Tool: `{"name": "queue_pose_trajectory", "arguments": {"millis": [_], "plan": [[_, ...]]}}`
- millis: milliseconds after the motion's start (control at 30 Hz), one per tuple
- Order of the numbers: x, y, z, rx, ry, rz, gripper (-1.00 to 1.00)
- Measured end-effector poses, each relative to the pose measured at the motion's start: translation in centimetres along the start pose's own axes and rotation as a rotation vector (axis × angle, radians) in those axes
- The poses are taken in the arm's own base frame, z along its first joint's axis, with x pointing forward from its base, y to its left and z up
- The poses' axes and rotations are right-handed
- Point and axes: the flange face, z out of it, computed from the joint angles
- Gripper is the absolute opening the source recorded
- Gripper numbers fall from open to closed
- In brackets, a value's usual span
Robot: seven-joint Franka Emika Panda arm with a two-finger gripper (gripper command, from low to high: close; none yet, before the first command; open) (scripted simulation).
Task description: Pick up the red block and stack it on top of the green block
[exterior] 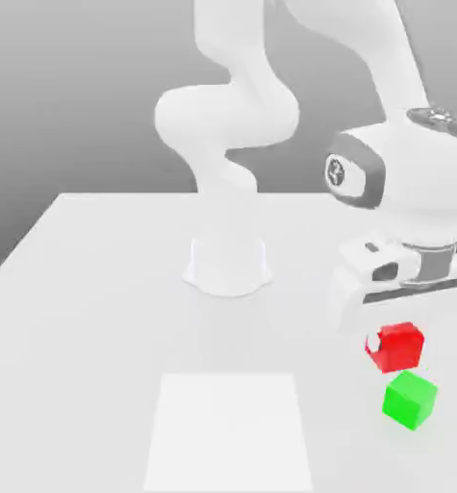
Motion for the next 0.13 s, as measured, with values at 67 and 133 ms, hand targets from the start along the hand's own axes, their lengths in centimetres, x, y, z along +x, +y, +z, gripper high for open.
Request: {"name": "queue_pose_trajectory", "arguments": {"millis": [67,133], "plan": [[-0.14,-0.14,1.15,0.0,0.0,-0.001,1.0],[-0.14,-0.14,1.15,0.0,0.0,-0.001,1.0]]}}
